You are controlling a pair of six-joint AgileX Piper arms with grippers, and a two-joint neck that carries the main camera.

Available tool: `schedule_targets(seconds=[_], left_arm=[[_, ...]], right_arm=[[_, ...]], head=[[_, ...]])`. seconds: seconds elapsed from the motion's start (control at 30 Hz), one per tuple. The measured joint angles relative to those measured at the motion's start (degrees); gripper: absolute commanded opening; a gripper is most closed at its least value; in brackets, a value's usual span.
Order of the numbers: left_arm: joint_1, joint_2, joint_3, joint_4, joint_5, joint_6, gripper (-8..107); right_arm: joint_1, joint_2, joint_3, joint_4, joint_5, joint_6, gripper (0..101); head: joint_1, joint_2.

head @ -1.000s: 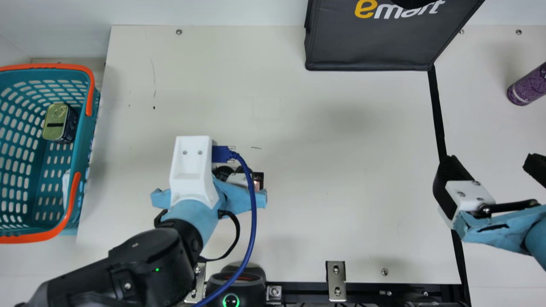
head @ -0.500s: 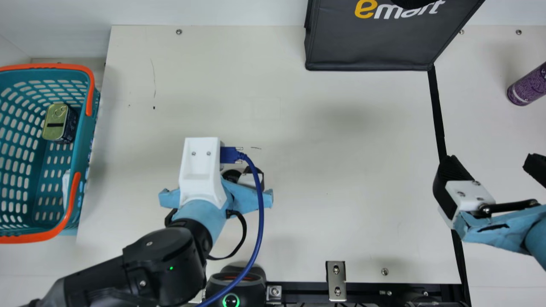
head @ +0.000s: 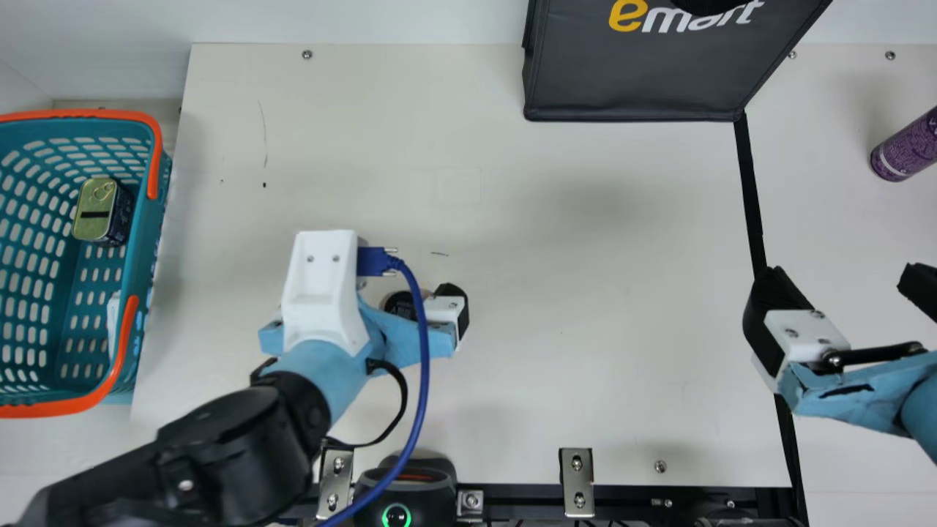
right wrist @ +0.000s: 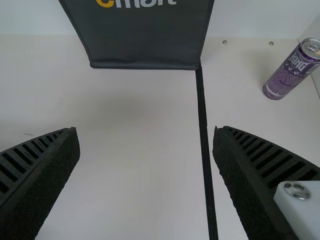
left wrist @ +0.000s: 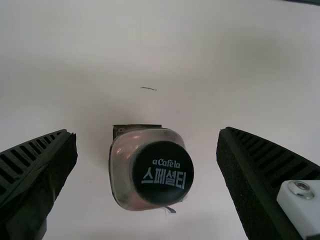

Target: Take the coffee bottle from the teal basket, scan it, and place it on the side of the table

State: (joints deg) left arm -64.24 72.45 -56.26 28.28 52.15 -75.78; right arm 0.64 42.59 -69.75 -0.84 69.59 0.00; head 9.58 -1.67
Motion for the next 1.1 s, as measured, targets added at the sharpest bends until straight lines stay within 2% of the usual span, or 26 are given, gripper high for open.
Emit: schedule_targets(seconds=[0.33,0.63,1.1], left_arm=[[5.5,-9.4,1.7,-10.0,-0.5,14.8,90],[11.8,-16.1,2.3,-18.1,3.6,29.6,90],[23.3,-22.1,3.6,-26.4,9.2,48.5,90]], right_arm=[[0.0,0.0,0.0,0.0,0.1,0.0,95],[0.0,0.0,0.0,0.0,0.1,0.0,95],[0.0,0.0,0.0,0.0,0.1,0.0,95]], head=[[0.0,0.0],[0.0,0.0],[0.0,0.0]])
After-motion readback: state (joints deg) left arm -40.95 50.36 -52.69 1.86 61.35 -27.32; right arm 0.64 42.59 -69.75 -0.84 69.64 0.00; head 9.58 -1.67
